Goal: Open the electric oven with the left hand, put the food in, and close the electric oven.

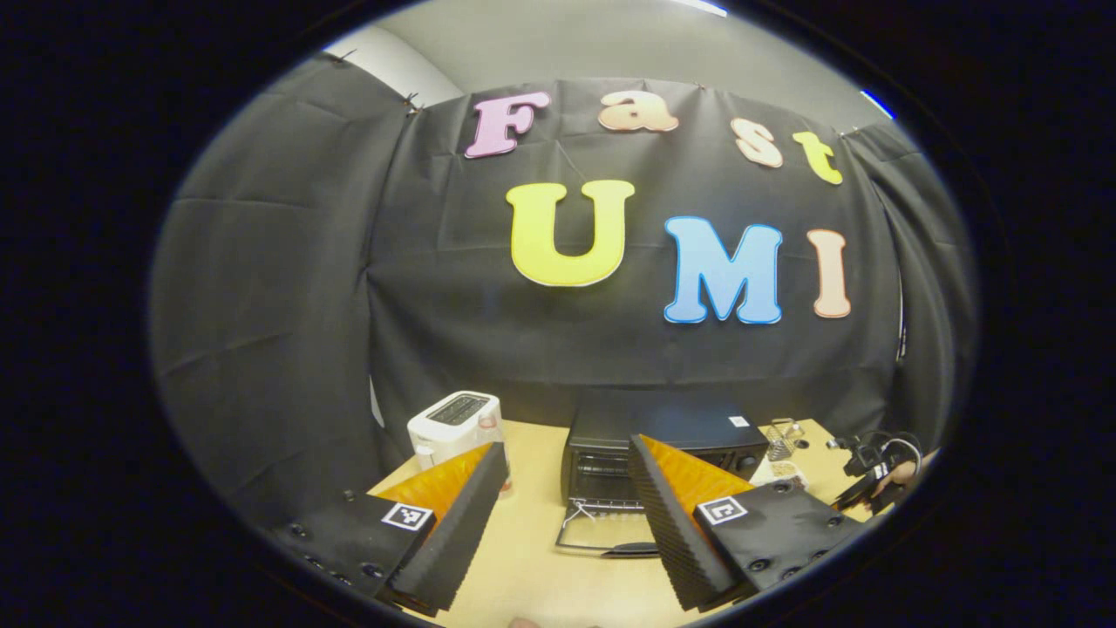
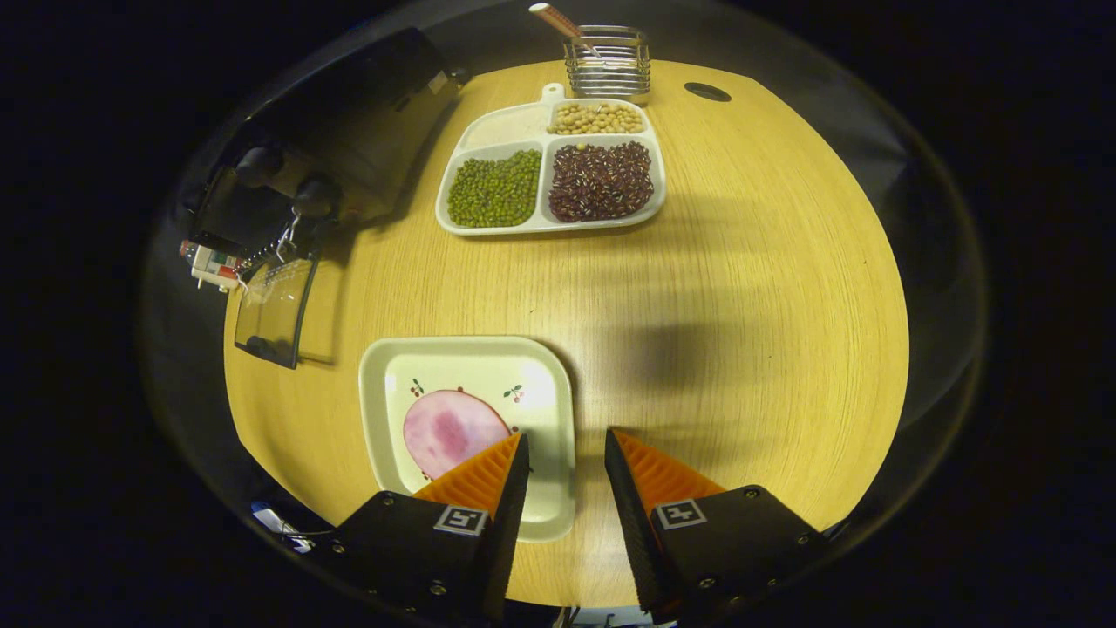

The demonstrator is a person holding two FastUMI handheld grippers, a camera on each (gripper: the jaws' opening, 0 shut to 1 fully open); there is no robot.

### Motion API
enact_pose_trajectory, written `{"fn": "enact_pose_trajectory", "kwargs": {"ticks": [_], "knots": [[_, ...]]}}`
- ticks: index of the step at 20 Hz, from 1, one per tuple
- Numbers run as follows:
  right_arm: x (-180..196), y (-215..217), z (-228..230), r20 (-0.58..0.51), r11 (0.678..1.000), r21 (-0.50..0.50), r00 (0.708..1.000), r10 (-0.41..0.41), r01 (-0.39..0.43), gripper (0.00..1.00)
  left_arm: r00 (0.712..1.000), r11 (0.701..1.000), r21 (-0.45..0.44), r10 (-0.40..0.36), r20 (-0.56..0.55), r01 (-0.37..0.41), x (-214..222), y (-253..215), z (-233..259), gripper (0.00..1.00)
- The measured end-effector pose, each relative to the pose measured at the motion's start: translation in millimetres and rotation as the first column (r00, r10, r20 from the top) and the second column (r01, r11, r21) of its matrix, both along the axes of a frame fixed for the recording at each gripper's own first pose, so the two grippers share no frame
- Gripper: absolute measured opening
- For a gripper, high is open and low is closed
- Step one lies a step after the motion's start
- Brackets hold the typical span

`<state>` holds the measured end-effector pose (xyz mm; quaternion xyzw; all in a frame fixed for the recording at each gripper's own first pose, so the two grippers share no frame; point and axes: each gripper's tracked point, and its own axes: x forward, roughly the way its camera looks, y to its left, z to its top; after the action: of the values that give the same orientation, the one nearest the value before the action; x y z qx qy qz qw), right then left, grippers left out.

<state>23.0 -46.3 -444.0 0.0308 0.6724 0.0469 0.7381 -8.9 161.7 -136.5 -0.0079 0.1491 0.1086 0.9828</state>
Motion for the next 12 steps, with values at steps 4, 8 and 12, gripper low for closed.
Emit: {"fn": "enact_pose_trajectory", "kwargs": {"ticks": [4, 8, 12], "knots": [[24.7, -0.1, 23.5, 0.034, 0.999, -0.045, 0.999, 0.008, -0.007, 0.55, 1.000, 1.000, -0.006, 0.005, -0.009, -0.005, -3.3, 3.1, -6.6, 0.95], [19.1, -2.6, -29.0, 0.039, 0.995, 0.081, 0.997, -0.063, 0.059, 0.07, 1.000, 0.999, -0.035, 0.006, -0.014, -0.007, -3.4, -0.9, -12.3, 0.95], [6.8, -6.6, -27.7, -0.011, 0.954, 0.212, 0.977, -0.213, 0.211, 0.01, 1.000, 1.000, -0.028, -0.004, -0.013, 0.004, -2.9, -3.8, -9.9, 0.95]]}}
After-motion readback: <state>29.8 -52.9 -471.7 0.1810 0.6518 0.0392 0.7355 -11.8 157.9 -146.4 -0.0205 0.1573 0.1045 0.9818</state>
